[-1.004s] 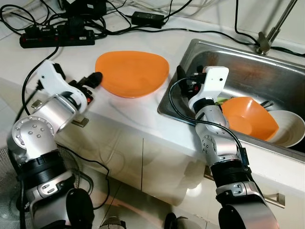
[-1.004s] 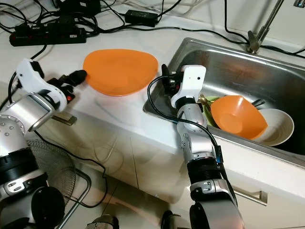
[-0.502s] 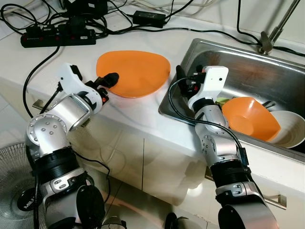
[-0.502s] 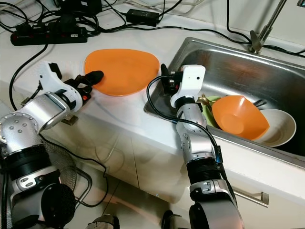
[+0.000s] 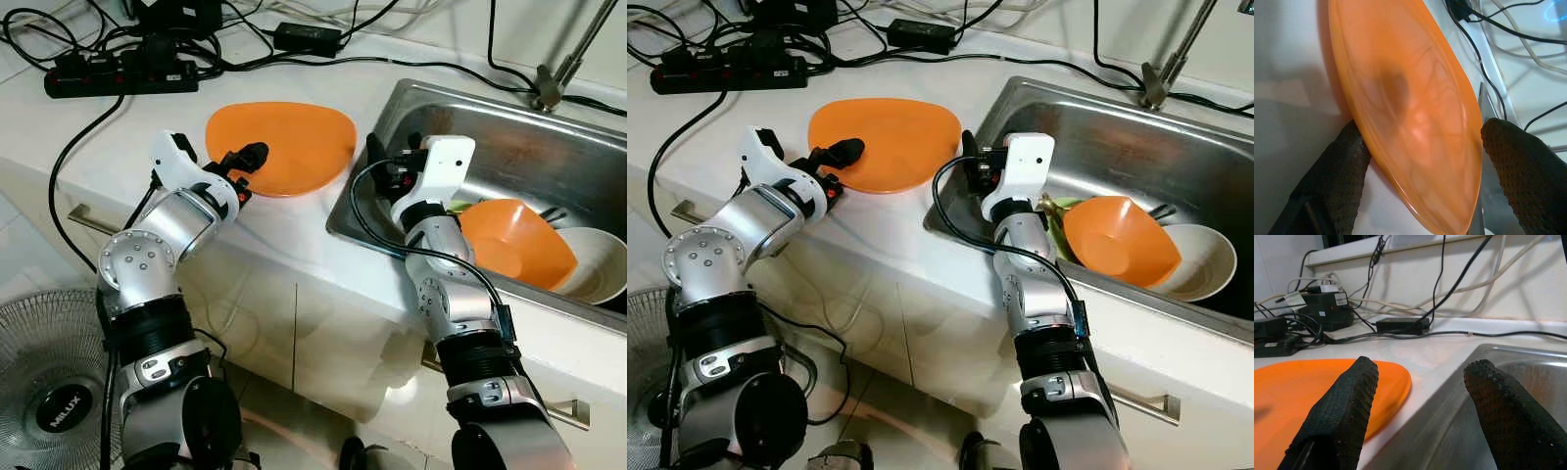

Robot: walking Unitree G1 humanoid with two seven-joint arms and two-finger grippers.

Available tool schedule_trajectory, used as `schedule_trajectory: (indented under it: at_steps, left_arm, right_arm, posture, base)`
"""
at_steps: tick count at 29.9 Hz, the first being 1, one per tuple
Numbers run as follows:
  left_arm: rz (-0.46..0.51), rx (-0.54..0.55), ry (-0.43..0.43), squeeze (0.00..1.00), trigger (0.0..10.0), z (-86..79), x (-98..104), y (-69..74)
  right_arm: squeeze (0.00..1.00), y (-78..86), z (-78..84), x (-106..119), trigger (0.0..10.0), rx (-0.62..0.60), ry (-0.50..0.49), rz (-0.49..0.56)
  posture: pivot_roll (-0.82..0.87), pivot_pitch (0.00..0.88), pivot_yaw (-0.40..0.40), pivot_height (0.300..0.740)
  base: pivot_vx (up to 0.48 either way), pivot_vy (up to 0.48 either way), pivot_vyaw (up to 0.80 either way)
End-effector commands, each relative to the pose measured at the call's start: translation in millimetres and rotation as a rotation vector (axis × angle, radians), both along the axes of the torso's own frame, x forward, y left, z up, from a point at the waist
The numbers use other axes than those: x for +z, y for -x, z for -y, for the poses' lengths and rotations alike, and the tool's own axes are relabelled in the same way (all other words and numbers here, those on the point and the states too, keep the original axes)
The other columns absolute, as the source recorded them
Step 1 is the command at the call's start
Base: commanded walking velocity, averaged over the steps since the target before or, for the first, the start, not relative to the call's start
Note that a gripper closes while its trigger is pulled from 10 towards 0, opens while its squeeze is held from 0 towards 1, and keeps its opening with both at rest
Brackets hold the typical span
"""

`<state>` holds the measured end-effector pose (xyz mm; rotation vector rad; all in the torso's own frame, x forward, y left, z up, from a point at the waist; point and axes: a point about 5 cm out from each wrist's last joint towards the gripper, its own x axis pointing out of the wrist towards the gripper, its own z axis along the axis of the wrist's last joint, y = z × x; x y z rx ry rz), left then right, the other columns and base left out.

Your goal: Kitchen organization

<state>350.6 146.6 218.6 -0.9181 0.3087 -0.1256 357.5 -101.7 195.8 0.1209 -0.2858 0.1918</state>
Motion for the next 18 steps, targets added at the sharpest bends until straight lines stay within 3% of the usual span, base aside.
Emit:
schedule_trajectory:
  at_steps: [1,14,15,16,18]
  left_arm:
    - [-0.054,0.035,-0.011,0.00,10.0,2.3,-7.2,-3.9]
    - [-0.090,0.063,0.012,0.00,10.0,14.0,-16.9,-17.0]
    - [-0.098,0.055,0.008,0.00,3.7,15.3,-18.2,-17.7]
    - [-0.103,0.050,0.005,0.00,0.0,16.1,-19.0,-18.1]
    - [-0.107,0.042,0.006,0.00,0.0,18.1,-19.9,-18.7]
  right_arm:
    - [0.00,1.3,-0.5,-0.4,10.0,0.002,0.008,-0.009]
    - [0.00,2.2,1.4,-0.2,10.0,0.003,0.016,-0.013]
    - [0.00,2.2,2.2,-0.2,10.0,0.001,0.016,-0.014]
    - [0.00,2.2,3.1,-0.2,10.0,-0.001,0.017,-0.014]
    - [0.00,2.0,4.4,-0.2,10.0,-0.005,0.018,-0.015]
  posture:
    - [0.10,0.100,-0.006,0.740]
    - [0.09,0.105,-0.009,0.740]
    - [0.09,0.105,-0.008,0.740]
    - [0.09,0.106,-0.008,0.740]
    - [0.09,0.107,-0.008,0.740]
  base:
    - [0.000,0.000,0.00]
    - [0.000,0.000,0.00]
    - [0.000,0.000,0.00]
    - [0.000,0.000,0.00]
    - [0.000,0.000,0.00]
